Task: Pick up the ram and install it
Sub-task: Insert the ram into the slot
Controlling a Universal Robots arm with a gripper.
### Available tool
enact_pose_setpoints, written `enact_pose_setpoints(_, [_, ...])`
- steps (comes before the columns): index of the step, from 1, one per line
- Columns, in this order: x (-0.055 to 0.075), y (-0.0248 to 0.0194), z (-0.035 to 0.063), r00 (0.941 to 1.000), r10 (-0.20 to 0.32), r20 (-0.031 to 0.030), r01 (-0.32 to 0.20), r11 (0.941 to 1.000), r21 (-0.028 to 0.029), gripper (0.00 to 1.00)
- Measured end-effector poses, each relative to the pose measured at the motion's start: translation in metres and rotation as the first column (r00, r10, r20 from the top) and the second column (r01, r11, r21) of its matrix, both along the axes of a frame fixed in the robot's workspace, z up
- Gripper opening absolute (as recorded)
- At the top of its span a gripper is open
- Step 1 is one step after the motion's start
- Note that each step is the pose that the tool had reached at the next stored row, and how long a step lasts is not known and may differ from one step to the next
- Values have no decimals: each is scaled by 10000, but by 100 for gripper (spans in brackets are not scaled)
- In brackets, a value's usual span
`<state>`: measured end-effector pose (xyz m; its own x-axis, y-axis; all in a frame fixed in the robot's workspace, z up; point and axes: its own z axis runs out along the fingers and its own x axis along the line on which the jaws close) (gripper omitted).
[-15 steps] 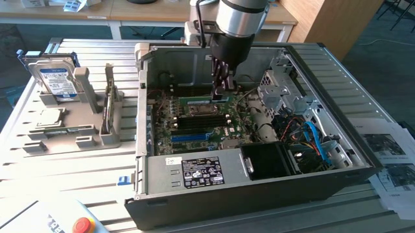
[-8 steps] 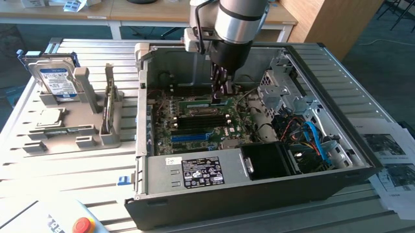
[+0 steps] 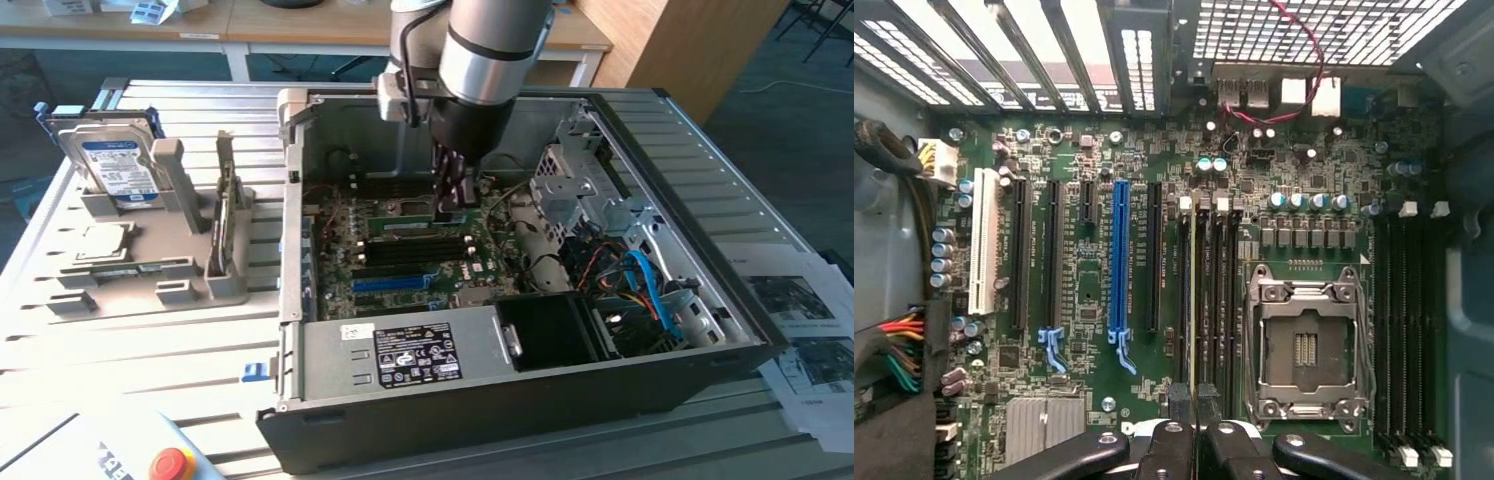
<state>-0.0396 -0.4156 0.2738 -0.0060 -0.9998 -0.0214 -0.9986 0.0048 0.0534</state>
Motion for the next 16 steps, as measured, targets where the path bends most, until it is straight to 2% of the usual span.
enact_pose_setpoints(9, [0,0,-162,10000,0,0,0,10000,1,12])
enact_pose_setpoints(16, [21,-1,-166,10000,-2,0,2,10000,-1,12])
